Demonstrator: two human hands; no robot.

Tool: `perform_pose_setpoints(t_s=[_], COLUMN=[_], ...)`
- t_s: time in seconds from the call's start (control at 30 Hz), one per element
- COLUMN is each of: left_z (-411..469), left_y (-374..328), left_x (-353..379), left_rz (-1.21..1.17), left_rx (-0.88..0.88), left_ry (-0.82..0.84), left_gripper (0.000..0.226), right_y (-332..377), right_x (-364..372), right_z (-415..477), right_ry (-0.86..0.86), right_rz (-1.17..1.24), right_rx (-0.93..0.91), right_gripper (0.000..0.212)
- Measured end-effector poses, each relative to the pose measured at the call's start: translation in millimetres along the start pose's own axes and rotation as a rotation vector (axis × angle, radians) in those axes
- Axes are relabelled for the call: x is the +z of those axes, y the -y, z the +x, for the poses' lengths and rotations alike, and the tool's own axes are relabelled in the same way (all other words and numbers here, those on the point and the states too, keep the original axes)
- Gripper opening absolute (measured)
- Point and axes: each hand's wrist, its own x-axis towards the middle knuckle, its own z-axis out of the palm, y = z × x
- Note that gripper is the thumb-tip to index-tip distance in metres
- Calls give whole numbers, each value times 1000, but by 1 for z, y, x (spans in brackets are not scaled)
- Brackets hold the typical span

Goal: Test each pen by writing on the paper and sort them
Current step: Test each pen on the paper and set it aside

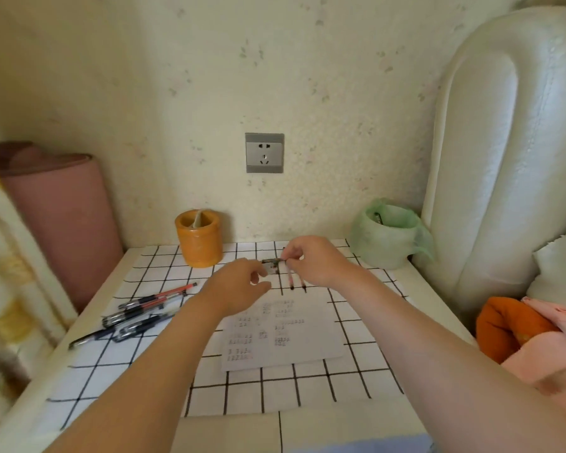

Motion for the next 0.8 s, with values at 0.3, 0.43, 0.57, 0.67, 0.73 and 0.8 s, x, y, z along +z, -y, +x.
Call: perform_pose_setpoints(t_s=[0.3,0.43,0.57,0.67,0.73,0.8], left_z=[-70,-90,-103,-107,-107,-107], left_y=[102,134,155,159,160,162], left_x=[-45,-56,-57,-55,-54,-52], left_rz=[118,137,203,217,252,265], left_rx=[-272,-293,-304,-275,-254,-252], left_ry=[-37,-24,14,14,1,-33], left_gripper=[24,30,30,28,28,30], right_y=[88,107,110,109,110,112], right_x=[106,144,169,183,187,187], right_z=[11,18,24,24,25,28], right_ry=[223,221,147,125,121,104], right_rz=[-152,-252,-415,-562,-555,-492], right_rx=[-240,-349,-449,-465,-452,-422], right_gripper=[28,34,35,27,25,23])
